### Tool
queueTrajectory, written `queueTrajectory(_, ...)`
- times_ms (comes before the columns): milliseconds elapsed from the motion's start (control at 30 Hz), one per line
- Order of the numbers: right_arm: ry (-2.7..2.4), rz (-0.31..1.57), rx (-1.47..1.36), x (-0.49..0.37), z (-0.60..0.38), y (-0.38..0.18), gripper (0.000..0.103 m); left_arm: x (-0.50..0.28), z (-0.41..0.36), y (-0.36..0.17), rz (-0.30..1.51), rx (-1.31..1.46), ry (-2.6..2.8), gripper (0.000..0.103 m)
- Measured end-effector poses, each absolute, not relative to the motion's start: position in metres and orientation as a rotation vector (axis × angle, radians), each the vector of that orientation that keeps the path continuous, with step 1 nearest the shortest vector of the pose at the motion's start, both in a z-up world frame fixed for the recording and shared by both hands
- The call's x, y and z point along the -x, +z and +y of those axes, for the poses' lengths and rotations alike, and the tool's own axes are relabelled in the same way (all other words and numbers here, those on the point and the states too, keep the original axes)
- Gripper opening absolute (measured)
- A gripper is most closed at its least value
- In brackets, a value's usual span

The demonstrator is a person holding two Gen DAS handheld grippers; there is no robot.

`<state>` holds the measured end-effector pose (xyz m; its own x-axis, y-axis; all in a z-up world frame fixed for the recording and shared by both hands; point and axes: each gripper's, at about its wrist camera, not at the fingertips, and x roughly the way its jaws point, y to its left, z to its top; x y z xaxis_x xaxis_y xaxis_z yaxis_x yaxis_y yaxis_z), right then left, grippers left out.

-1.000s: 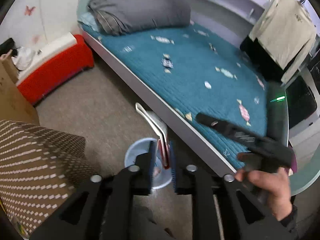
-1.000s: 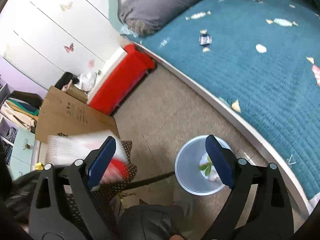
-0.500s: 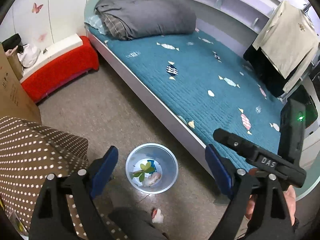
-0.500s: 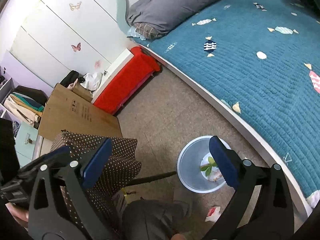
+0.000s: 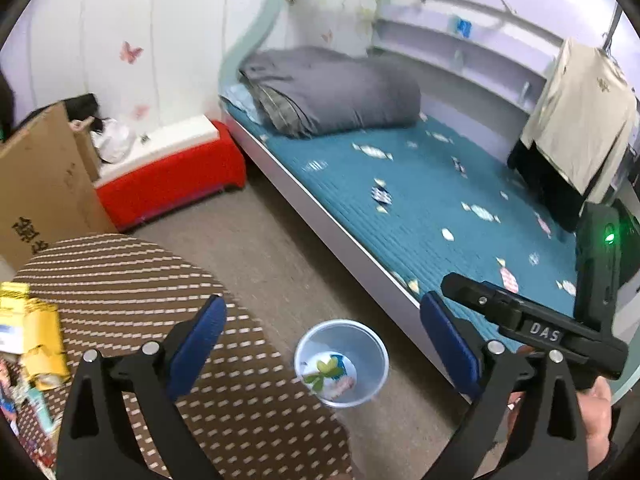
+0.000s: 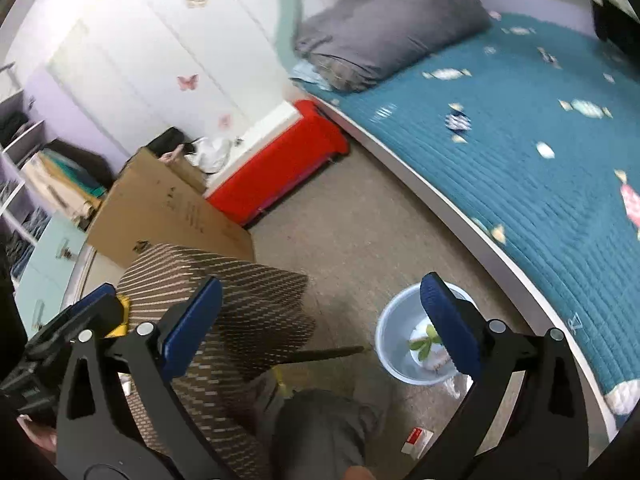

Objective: Collect trash
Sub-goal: 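Open both tools over the wastebasket to drop the items, then grasp the white-gold box with the right tool while the left tool grasps the teal toothpaste tube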

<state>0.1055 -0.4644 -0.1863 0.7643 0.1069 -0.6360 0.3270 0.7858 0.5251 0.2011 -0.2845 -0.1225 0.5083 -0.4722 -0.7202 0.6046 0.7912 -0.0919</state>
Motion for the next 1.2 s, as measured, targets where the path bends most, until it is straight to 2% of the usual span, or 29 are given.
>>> queueTrajectory(200,-0.042,0.681,-0.551,-0.117,-0.405,-0.142,0.097,-0.189,-0.228,-0.099,0.752,-0.128,-0.573,0.096)
queueTrajectory(500,0.060,0.686,-0.431,-0.134,-0.323,-0.114,0.097,-0.182,-0.143,-0.088,0.718,-0.086,-0.426,0.096)
queueTrajectory(800,0.133,0.741,-0.329,-0.154,-0.252,-0.118,0.097,-0.178,-0.052,-0.101,0.714,-0.046,-0.291,0.096)
queueTrajectory(1200,0.213,0.833,-0.235,-0.168,-0.190,-0.149,0.097,-0.172,0.051,-0.153,0.794,-0.035,-0.093,0.096)
